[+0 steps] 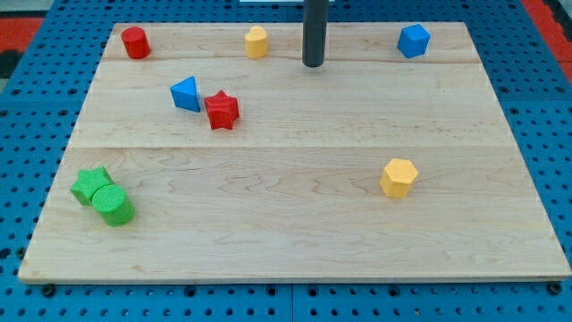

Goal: Push the hexagon to the left center

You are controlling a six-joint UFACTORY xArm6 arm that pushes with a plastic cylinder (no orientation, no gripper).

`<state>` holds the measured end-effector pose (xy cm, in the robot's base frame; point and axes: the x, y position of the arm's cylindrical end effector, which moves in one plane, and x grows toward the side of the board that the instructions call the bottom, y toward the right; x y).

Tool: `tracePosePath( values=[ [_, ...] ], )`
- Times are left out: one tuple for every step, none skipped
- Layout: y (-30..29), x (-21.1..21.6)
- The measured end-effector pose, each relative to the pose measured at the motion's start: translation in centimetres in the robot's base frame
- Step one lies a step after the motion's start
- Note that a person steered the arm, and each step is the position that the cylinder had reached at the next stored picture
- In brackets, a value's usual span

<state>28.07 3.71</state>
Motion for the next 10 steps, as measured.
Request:
tracePosePath(
  values=[
    [0.0,0.0],
    [0.0,0.3],
    [0.1,0.5],
    [4.8,6.0],
    [13.6,13.0],
    [15.0,17.7],
    [12.7,20.2],
    [12.2,20.4],
    [11.3,22.4],
    [12.2,25.3]
  ],
)
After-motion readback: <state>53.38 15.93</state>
